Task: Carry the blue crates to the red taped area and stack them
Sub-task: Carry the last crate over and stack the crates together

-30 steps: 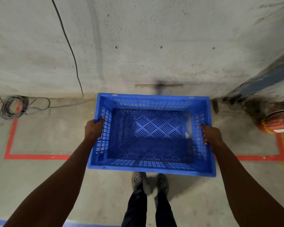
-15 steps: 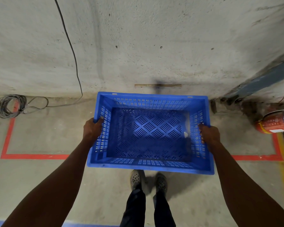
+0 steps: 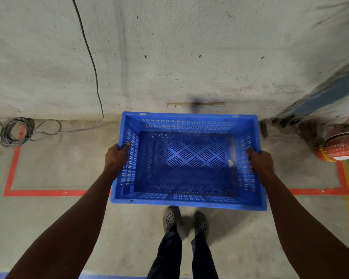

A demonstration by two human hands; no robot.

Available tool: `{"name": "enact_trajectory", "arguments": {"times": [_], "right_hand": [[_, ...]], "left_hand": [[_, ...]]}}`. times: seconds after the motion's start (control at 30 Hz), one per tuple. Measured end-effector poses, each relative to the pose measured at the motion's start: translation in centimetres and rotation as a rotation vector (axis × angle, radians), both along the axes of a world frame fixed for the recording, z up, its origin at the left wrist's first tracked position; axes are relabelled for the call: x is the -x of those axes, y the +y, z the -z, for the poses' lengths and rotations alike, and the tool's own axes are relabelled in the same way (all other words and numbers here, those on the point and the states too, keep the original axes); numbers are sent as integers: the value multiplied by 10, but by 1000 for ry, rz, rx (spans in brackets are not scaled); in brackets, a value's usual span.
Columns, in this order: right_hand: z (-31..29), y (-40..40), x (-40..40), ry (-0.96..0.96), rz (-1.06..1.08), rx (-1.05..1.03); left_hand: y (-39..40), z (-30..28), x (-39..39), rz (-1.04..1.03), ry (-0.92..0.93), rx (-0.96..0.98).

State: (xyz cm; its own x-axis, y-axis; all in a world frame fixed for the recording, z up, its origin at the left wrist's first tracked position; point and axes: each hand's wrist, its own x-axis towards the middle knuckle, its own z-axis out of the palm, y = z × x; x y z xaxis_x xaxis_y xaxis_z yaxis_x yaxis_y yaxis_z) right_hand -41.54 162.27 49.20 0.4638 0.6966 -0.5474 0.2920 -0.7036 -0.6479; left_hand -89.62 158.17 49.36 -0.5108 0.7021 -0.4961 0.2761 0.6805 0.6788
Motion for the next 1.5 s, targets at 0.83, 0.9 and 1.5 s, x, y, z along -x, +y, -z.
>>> {"name": "enact_trajectory", "arguments": {"times": [0.83, 0.9, 1.5], "right_hand": [[-8, -9, 2, -231, -142, -49], [-11, -20, 2, -264, -203, -84], [9, -118, -18, -327, -444, -254]], "left_hand": [[-3, -1, 1, 71, 97, -25], [-12, -6, -2, 101, 124, -56], [-117, 17, -12, 164, 279, -203]]}}
